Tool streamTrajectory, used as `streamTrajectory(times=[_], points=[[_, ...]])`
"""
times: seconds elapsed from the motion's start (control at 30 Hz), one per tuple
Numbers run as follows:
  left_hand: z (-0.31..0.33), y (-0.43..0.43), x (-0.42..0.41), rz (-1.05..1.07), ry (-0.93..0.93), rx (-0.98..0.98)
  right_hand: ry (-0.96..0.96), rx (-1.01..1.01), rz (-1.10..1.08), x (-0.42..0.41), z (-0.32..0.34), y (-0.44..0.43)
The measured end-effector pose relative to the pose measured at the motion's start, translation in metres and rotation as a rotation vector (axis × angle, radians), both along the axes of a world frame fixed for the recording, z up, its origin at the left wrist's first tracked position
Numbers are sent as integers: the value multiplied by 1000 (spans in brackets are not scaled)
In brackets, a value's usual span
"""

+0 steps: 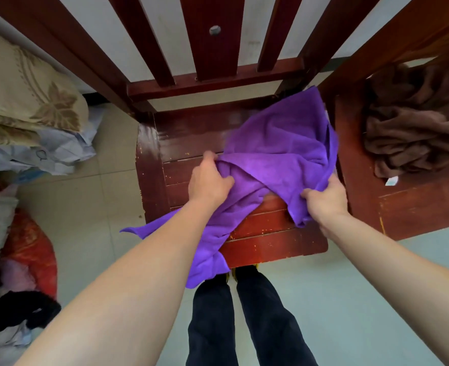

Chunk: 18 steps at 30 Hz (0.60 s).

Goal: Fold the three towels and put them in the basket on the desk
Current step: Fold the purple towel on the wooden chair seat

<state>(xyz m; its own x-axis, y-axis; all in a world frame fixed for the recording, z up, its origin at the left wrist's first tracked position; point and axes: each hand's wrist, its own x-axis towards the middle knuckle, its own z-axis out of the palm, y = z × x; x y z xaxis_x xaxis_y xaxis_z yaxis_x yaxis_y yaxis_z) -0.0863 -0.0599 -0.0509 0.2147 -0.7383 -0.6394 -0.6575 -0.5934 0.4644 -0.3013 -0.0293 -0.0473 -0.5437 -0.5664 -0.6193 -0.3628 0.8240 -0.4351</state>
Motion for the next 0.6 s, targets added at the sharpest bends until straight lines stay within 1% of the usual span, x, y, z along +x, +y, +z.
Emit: streamTrajectory(times=[0.07, 0.17, 0.27, 0.3, 0.33, 0.37, 0.43, 0.47, 0.5, 0.53, 0.57, 0.6], points=[[5, 14, -8, -257, -72, 0, -21, -49, 47, -5, 0, -8], [16, 60, 2, -479, -142, -81, 32, -113, 194, -10, 5, -33], [25, 112, 18, -656, -67, -33, 19, -214, 314, 4, 17, -65], [25, 121, 20, -666, -30, 8, 16, -238, 321, 8, 21, -74], [26, 121, 21, -587, 19, 24, 35, -250, 293, 10, 24, -81], [28, 113, 19, -448, 50, 16, 83, -248, 238, 10, 27, -83], [23, 87, 15, -119, 52, -69, 177, -199, 52, 2, 28, -73], [18, 71, 12, -41, 49, -90, 190, -169, -69, -2, 27, -60], [15, 54, 8, -38, 71, -74, 162, -143, -196, -3, 26, -46], [11, 40, 2, -86, 91, -31, 91, -115, -308, -3, 23, -31], [7, 30, -5, -154, 102, 18, -11, -62, -379, 0, 22, -17], [2, 25, -11, -233, 98, 48, -136, 22, -393, 7, 22, -7]])
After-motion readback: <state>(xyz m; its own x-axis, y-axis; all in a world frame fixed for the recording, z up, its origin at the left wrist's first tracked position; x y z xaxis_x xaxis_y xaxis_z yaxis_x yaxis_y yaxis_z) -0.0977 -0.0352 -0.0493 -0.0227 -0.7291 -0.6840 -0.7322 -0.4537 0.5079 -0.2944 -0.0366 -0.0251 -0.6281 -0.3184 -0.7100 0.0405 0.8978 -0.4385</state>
